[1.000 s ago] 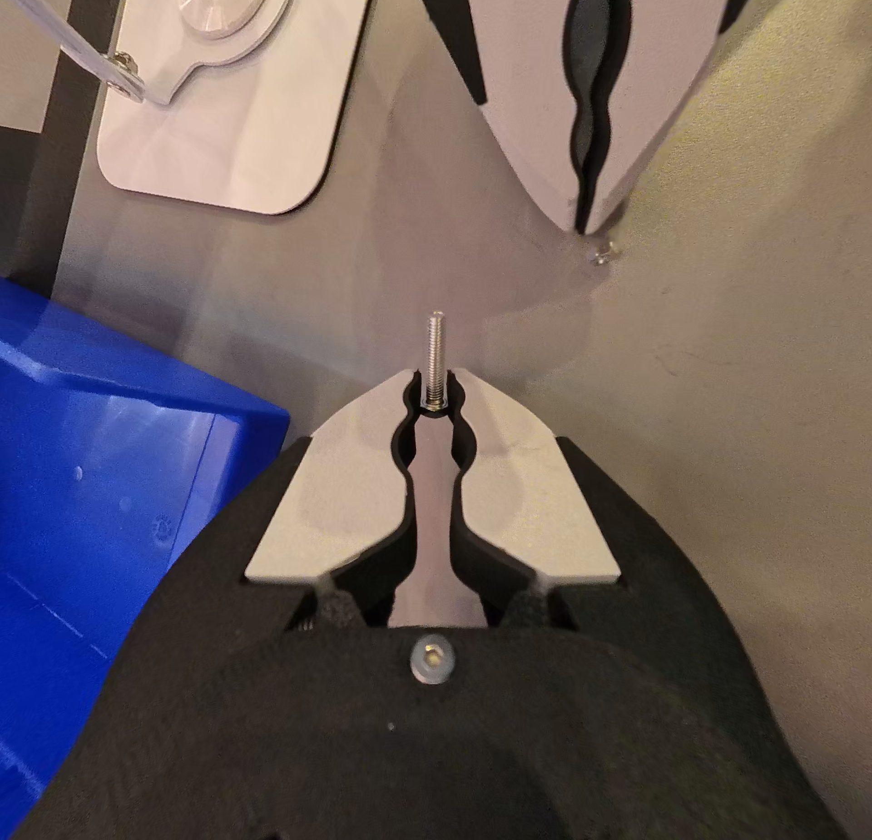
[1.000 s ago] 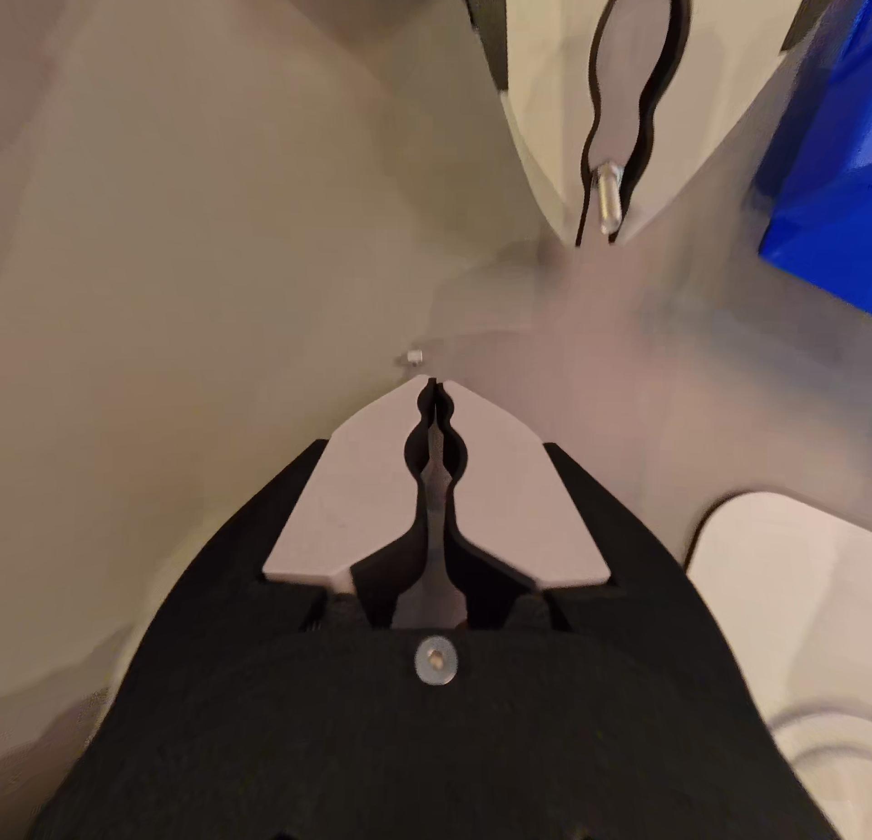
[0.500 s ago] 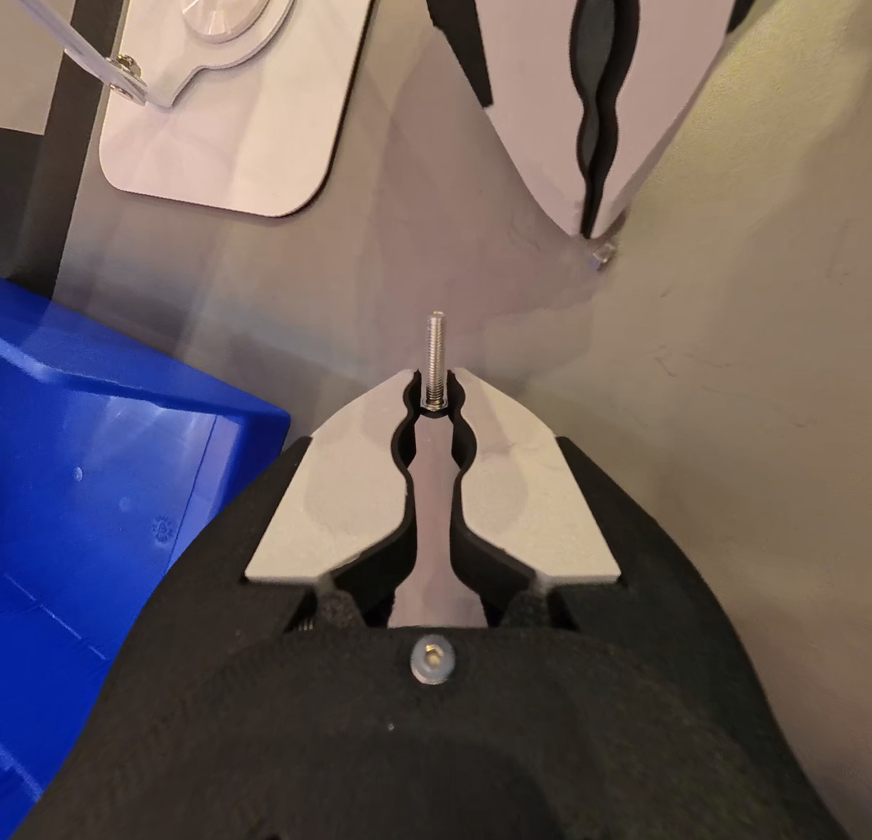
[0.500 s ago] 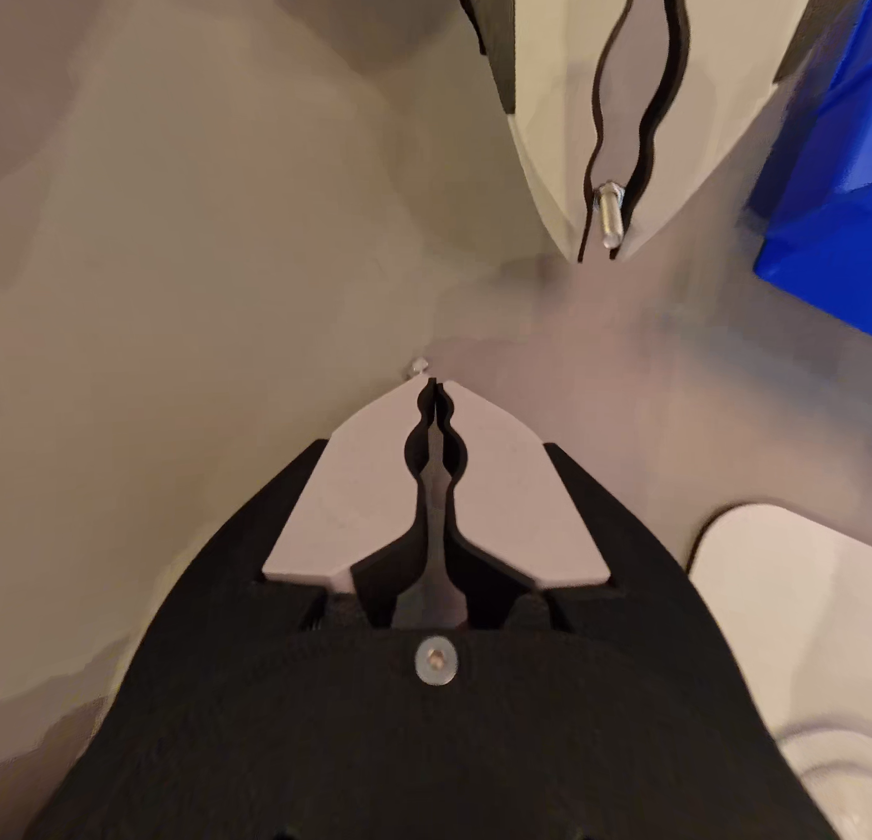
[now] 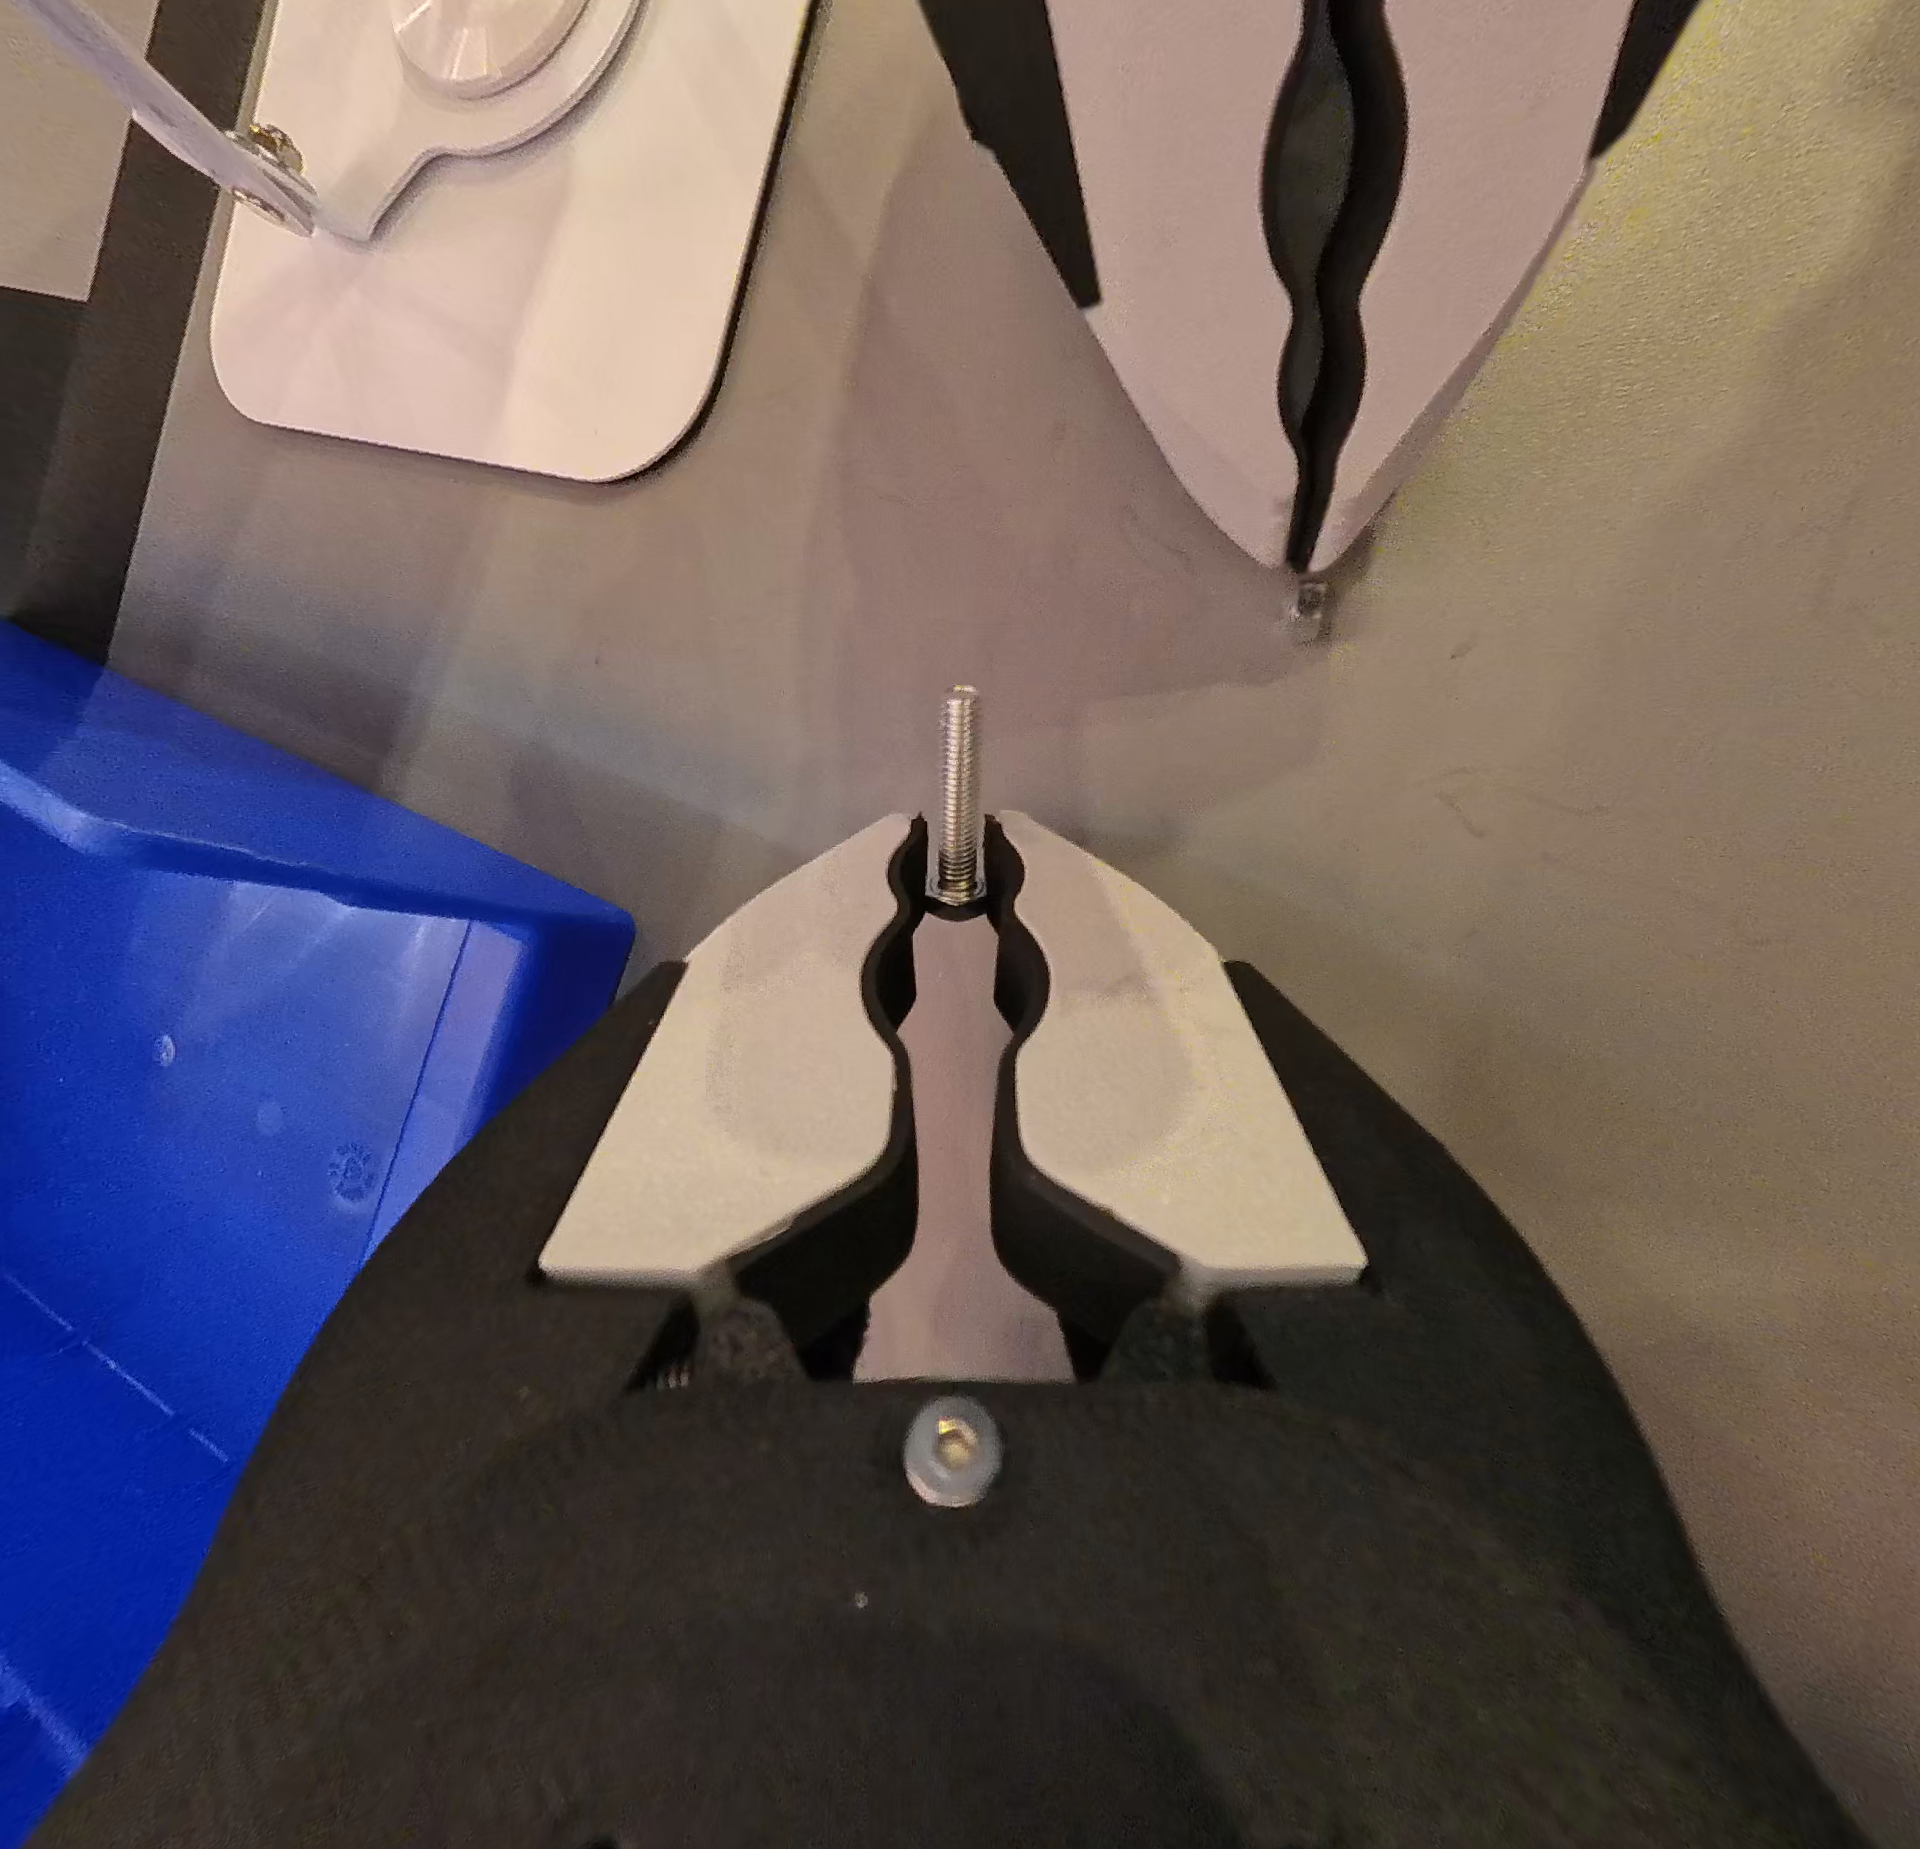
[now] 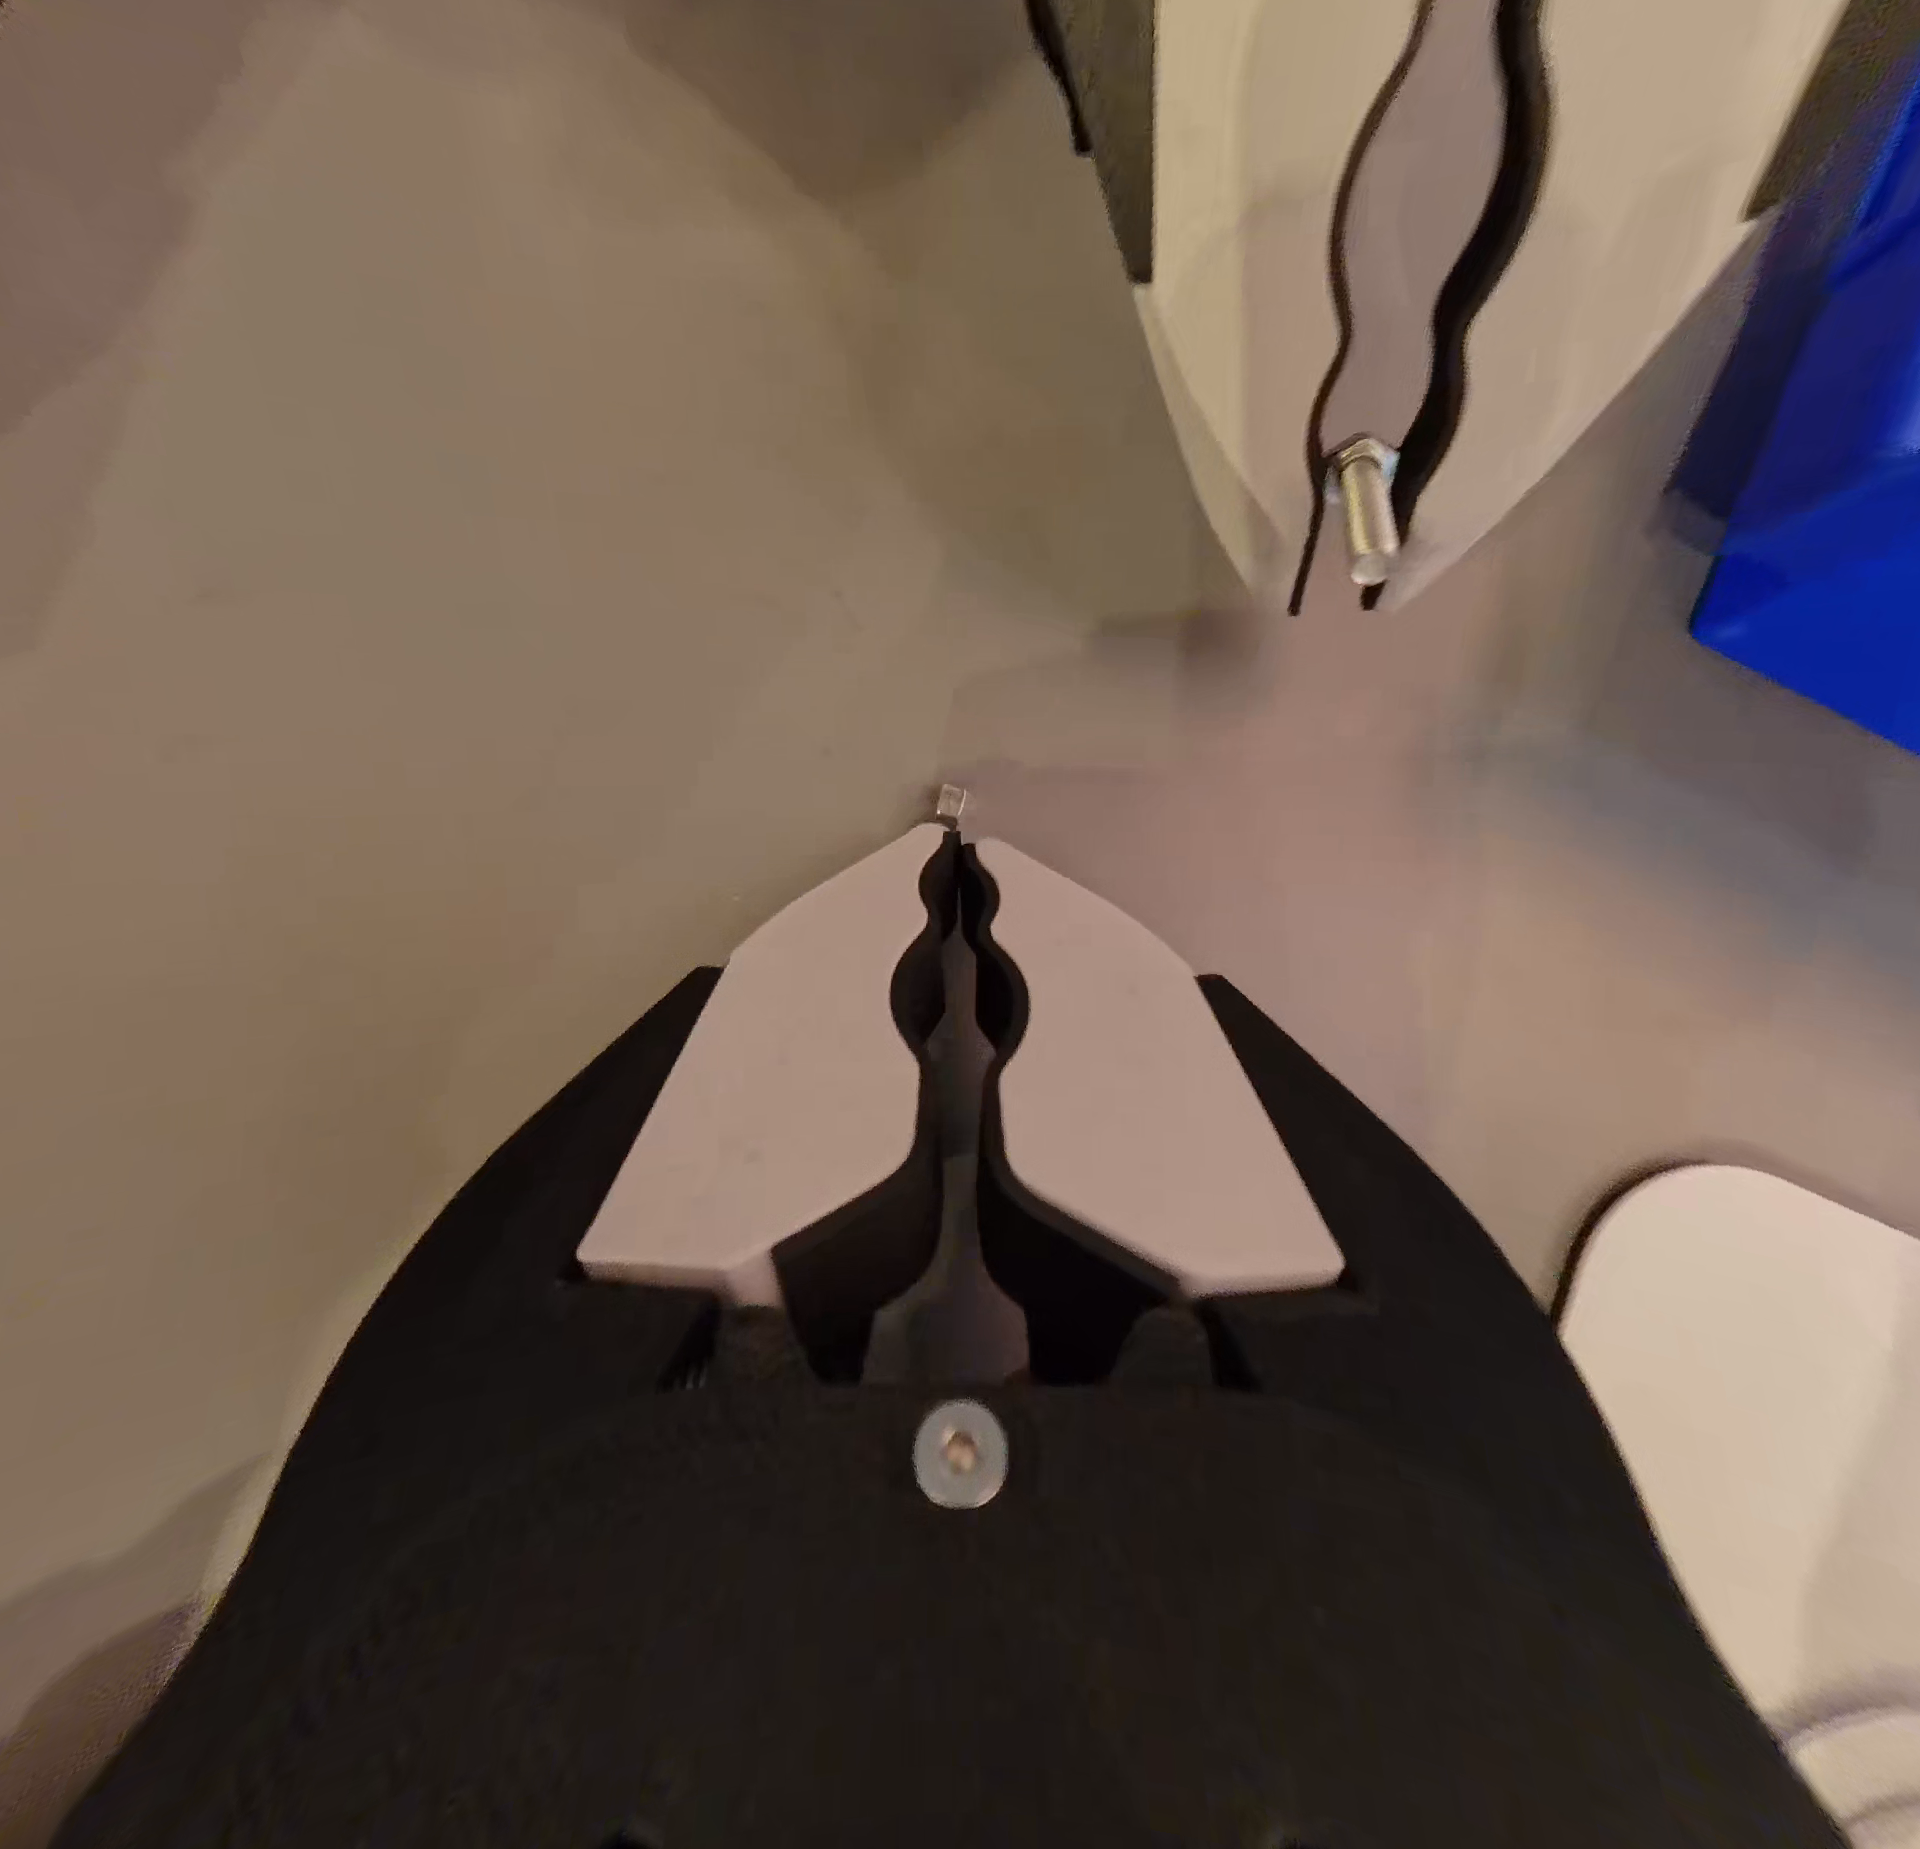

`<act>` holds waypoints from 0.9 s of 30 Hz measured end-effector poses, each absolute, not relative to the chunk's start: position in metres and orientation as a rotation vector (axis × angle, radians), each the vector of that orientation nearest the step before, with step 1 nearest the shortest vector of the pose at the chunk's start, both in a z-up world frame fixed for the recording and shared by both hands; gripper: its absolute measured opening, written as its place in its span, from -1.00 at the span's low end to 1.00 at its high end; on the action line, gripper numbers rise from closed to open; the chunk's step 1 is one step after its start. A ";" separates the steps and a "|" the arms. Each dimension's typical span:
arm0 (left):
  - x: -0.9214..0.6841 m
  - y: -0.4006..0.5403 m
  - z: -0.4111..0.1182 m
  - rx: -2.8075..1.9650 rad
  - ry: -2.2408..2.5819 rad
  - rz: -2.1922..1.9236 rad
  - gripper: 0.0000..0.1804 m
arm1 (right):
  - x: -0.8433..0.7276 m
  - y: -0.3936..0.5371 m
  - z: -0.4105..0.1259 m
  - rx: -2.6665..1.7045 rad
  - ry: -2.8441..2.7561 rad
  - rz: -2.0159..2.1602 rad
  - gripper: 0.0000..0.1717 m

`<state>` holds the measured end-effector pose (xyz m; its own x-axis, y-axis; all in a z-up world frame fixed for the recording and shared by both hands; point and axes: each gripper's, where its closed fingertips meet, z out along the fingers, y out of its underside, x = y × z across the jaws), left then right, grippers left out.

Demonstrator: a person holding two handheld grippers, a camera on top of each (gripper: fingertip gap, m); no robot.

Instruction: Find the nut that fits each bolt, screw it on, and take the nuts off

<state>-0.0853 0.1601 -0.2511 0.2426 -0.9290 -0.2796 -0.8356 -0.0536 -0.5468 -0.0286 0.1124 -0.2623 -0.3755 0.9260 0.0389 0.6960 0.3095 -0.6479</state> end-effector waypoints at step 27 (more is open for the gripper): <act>-0.084 0.161 -0.253 -1.902 1.611 -0.200 -0.89 | -0.037 0.098 -0.258 -1.367 -2.167 0.876 -1.00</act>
